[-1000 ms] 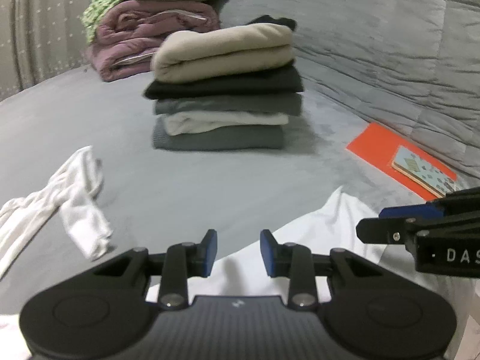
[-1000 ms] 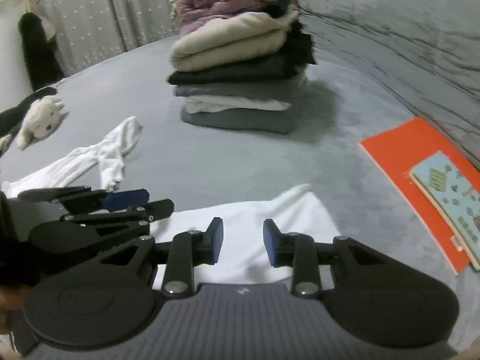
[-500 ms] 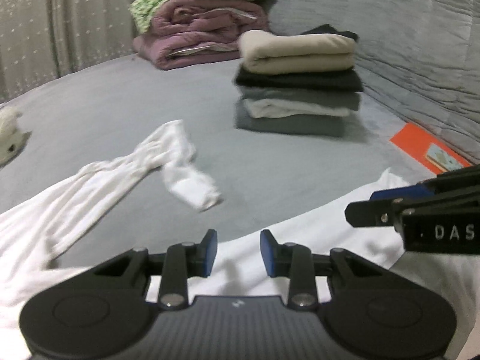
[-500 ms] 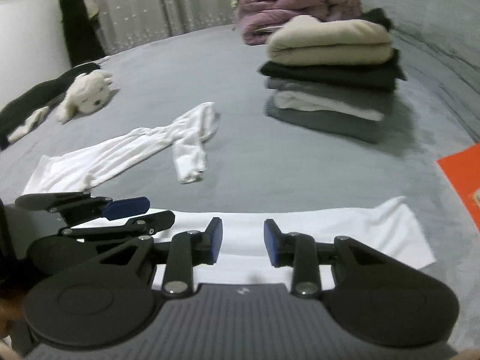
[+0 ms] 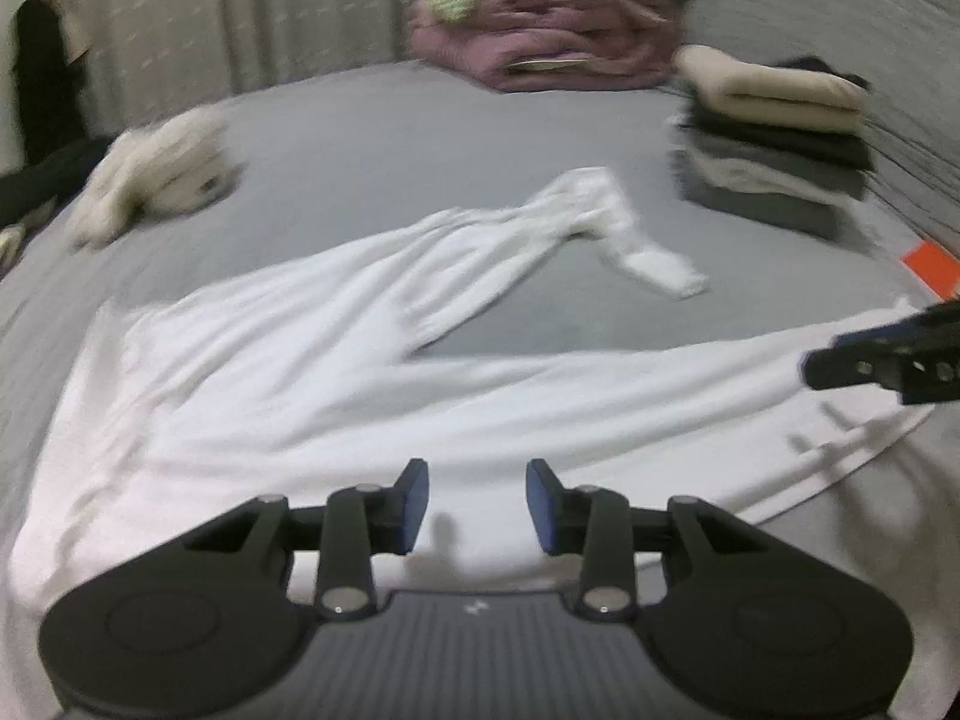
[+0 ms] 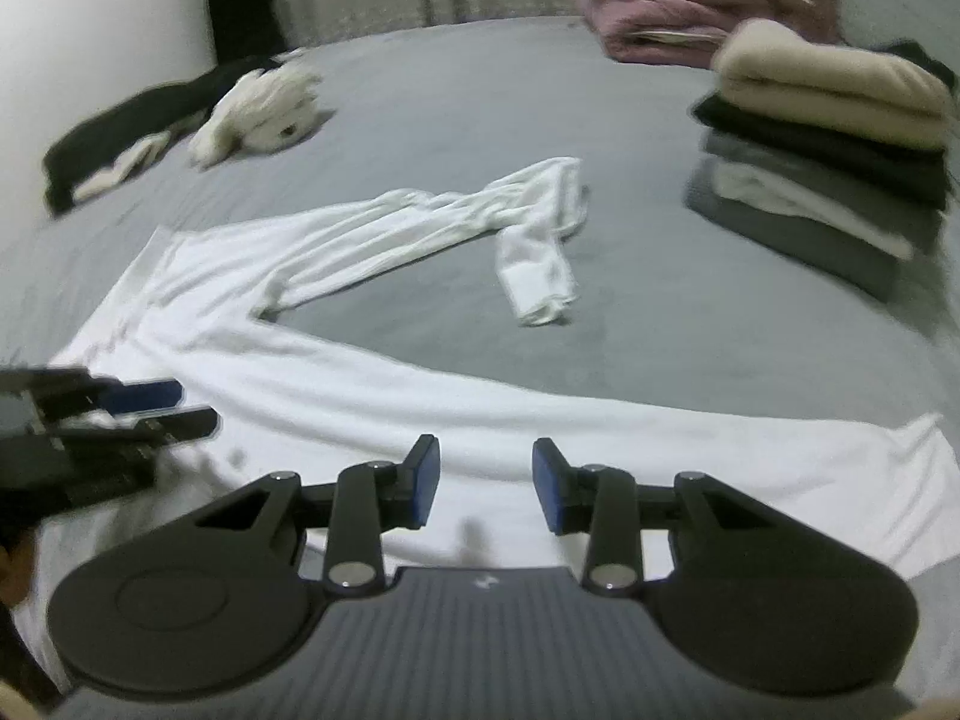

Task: Fold clothes

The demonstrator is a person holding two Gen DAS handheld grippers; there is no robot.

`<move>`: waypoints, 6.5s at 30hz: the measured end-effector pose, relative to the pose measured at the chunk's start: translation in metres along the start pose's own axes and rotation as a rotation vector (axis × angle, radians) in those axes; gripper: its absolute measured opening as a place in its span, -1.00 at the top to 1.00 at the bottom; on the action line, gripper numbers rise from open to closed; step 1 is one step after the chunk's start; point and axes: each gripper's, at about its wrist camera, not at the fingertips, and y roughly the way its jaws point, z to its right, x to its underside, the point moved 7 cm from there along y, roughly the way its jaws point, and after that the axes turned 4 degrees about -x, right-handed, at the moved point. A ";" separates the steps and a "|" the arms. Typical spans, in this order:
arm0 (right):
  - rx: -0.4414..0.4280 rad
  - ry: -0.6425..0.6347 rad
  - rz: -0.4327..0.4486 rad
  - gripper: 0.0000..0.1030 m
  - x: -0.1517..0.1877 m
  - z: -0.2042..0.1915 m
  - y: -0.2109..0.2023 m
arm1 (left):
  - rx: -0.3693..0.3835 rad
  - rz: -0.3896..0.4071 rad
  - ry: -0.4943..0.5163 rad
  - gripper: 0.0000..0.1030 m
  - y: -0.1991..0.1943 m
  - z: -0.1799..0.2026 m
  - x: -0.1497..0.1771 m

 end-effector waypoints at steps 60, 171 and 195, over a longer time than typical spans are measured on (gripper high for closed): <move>-0.400 -0.489 -0.118 1.00 0.054 -0.166 0.007 | -0.137 0.113 -0.598 0.91 -0.070 -0.213 0.088; 0.003 -0.456 0.091 0.99 -0.175 -0.119 0.250 | -0.379 0.212 -0.581 0.87 0.087 -0.277 -0.035; 0.125 -0.011 0.098 0.17 -0.143 0.035 0.143 | 0.005 0.217 -0.336 -0.05 0.065 -0.151 -0.064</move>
